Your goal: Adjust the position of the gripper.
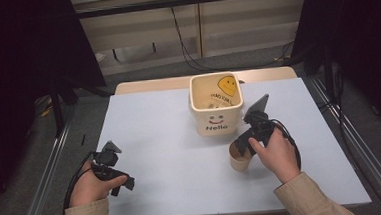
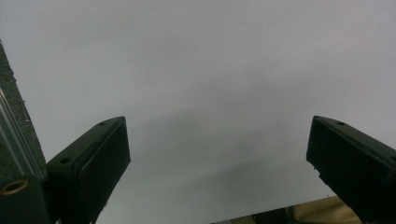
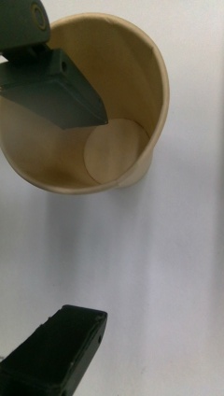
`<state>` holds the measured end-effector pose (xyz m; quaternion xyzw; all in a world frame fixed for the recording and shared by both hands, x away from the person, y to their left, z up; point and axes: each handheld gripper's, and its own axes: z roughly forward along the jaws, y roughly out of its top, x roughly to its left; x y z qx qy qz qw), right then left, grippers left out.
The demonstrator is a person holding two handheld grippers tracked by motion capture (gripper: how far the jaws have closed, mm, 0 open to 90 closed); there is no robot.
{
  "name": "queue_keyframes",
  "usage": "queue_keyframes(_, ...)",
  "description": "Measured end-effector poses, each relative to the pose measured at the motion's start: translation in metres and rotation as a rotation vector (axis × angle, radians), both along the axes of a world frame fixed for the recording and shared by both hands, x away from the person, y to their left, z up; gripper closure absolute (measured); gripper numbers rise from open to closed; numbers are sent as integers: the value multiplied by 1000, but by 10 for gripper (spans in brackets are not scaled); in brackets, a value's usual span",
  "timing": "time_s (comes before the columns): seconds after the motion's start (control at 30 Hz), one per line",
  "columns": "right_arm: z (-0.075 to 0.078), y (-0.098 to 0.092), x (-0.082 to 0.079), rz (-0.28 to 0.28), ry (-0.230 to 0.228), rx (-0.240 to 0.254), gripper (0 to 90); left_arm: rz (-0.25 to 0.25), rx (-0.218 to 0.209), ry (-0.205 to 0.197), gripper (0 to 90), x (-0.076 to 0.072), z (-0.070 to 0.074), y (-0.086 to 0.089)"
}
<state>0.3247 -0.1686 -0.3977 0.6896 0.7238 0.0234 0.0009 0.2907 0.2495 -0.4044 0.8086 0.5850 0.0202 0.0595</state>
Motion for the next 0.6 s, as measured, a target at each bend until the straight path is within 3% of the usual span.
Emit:
queue_keyframes(0.27, 7, -1, 0, -9, -5, 10, 66, -14, 9, 0, 59, 1, 0, 0)
queue_keyframes(0.3, 11, 0, 1, -14, 10, 11, 66, -11, 9, 6, 59, 1, 0, -1)
queue_keyframes(0.6, 44, -2, 6, -16, -14, 2, 66, -8, 5, 3, 59, 0, 0, 0)
